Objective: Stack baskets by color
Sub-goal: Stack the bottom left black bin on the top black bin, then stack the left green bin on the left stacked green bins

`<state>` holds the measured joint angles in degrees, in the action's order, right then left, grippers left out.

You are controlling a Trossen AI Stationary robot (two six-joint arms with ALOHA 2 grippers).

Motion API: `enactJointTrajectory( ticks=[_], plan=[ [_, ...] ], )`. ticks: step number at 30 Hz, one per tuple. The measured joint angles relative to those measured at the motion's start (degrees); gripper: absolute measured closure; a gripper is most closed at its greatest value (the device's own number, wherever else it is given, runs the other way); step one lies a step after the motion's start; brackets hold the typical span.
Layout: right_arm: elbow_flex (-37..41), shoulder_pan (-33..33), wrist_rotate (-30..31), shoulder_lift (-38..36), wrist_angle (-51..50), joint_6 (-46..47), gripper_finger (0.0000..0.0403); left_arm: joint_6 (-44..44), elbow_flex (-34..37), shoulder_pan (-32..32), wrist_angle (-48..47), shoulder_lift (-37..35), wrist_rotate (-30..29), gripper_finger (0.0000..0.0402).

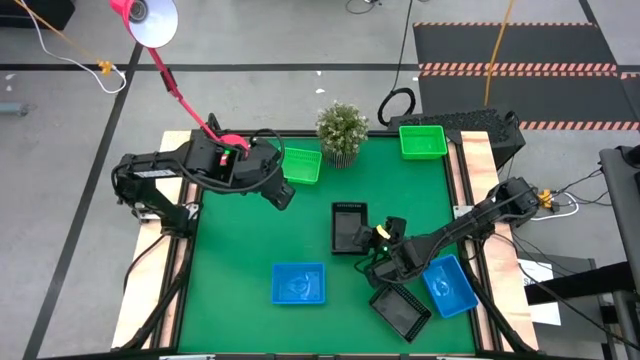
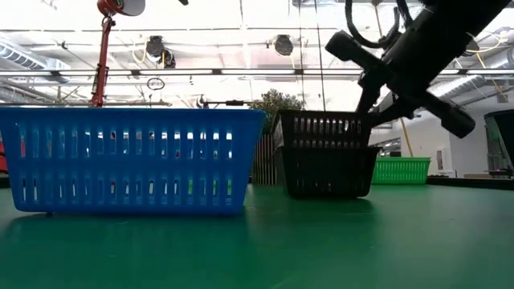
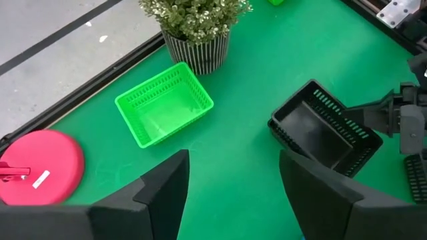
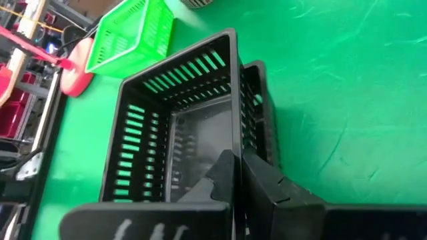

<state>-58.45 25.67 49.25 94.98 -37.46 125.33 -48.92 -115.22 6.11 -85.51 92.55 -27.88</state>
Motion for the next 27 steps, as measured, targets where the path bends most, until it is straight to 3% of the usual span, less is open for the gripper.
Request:
enactJointTrajectory(
  ticks=[5, 18, 27],
  plan=[
    [0.74, 0.04, -1.51, 0.0, 0.12, -0.84, 0.0375, -0.02, 0.0, 0.0, 0.15, 0.0, 0.22, 0.017],
    [0.78, 0.04, -4.58, -1.21, -0.73, -2.86, 0.0272, 0.4, 0.0, -0.02, 2.04, 0.0, 0.22, 0.017],
    [0.78, 0.04, -10.99, -6.99, -5.02, -3.49, 0.024, 0.78, 0.0, -0.02, 2.7, 0.0, 0.22, 0.017]
  ],
)
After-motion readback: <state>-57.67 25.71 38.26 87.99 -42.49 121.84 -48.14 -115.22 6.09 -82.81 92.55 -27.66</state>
